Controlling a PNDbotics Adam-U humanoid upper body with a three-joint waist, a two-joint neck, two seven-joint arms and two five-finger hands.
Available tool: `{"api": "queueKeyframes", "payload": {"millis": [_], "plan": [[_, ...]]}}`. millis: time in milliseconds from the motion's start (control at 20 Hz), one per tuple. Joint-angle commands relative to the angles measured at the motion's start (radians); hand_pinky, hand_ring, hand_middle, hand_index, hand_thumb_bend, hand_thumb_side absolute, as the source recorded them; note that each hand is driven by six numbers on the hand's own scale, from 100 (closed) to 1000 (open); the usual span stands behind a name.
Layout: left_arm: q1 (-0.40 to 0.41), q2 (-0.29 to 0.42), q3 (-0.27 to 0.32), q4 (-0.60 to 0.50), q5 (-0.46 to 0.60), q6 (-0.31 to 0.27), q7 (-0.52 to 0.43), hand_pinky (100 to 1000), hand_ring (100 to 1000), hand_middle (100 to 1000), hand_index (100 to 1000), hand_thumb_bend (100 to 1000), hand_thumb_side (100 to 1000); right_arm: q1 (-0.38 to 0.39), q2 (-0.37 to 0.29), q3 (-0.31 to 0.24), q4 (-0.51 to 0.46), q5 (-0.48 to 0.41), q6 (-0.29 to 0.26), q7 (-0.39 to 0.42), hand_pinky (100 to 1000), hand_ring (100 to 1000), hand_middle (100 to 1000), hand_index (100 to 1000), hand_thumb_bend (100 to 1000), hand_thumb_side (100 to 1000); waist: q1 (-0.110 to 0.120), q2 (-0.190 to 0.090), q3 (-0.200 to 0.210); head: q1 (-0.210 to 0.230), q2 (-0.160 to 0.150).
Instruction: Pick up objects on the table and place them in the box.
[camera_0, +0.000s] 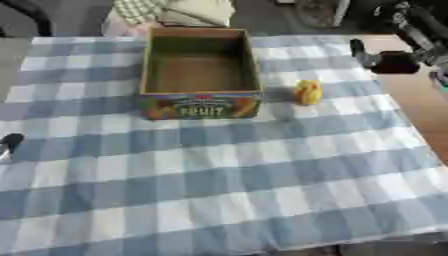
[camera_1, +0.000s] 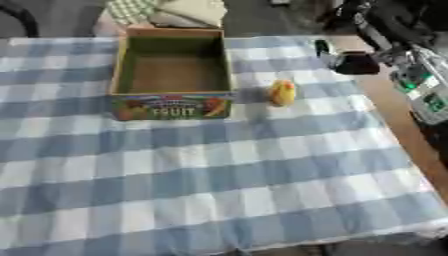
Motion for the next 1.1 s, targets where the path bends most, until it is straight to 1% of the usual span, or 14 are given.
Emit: {"api": "queueKeyframes", "payload": {"millis": [50,150,250,350,500,600,650,700,750,1100], "plan": [[-0.011,0.023,0.011,-0.01,0.0,0.0,-0.002,752,558,502,628,556,173,-0.028,-0.03,0.001,0.011,0.021,-0.007,0.015,745,670,628,806,195,314,0.0,-0.012,0.001,-0.004,-0.01],[-0.01,0.022,0.01,-0.009,0.001,0.0,-0.002,752,558,502,629,557,175,-0.045,-0.029,0.01,0.032,0.035,-0.011,0.03,749,681,673,817,254,321,0.002,-0.013,0.002,-0.005,-0.01],[-0.009,0.02,0.01,-0.009,0.001,-0.001,-0.004,752,558,502,629,557,174,-0.064,-0.026,0.018,0.06,0.047,-0.016,0.05,756,699,735,841,349,341,0.004,-0.014,0.003,-0.008,-0.006],[-0.008,0.02,0.009,-0.008,0.002,-0.002,-0.005,752,558,502,629,557,174,-0.082,-0.021,0.024,0.088,0.057,-0.025,0.074,772,730,783,868,386,369,0.006,-0.015,0.005,-0.009,-0.004],[-0.007,0.02,0.009,-0.007,0.002,-0.002,-0.005,752,558,502,629,556,173,-0.116,-0.008,0.036,0.14,0.078,-0.034,0.118,778,739,787,875,401,386,0.007,-0.017,0.007,-0.011,0.0],[-0.007,0.019,0.009,-0.007,0.003,-0.002,-0.005,752,558,501,629,555,173,-0.128,-0.003,0.04,0.17,0.088,-0.041,0.133,778,739,779,874,401,389,0.008,-0.018,0.007,-0.01,0.001],[-0.007,0.018,0.008,-0.007,0.003,-0.002,-0.006,752,558,501,629,555,174,-0.13,-0.003,0.041,0.18,0.091,-0.045,0.137,778,739,777,873,402,391,0.008,-0.018,0.007,-0.011,0.001],[-0.006,0.018,0.008,-0.007,0.003,-0.002,-0.007,752,558,501,629,552,174,-0.132,-0.002,0.044,0.191,0.096,-0.049,0.14,778,738,772,873,413,370,0.008,-0.019,0.008,-0.011,0.002],[-0.006,0.017,0.007,-0.006,0.003,-0.003,-0.007,752,558,501,629,554,172,-0.135,0.0,0.047,0.201,0.103,-0.052,0.142,777,737,769,873,401,391,0.008,-0.02,0.008,-0.012,0.003],[-0.004,0.016,0.005,-0.005,0.004,-0.004,-0.01,752,558,500,629,555,173,-0.16,0.029,0.059,0.274,0.159,-0.065,0.136,772,727,729,866,378,388,0.011,-0.024,0.013,-0.017,0.011]]}}
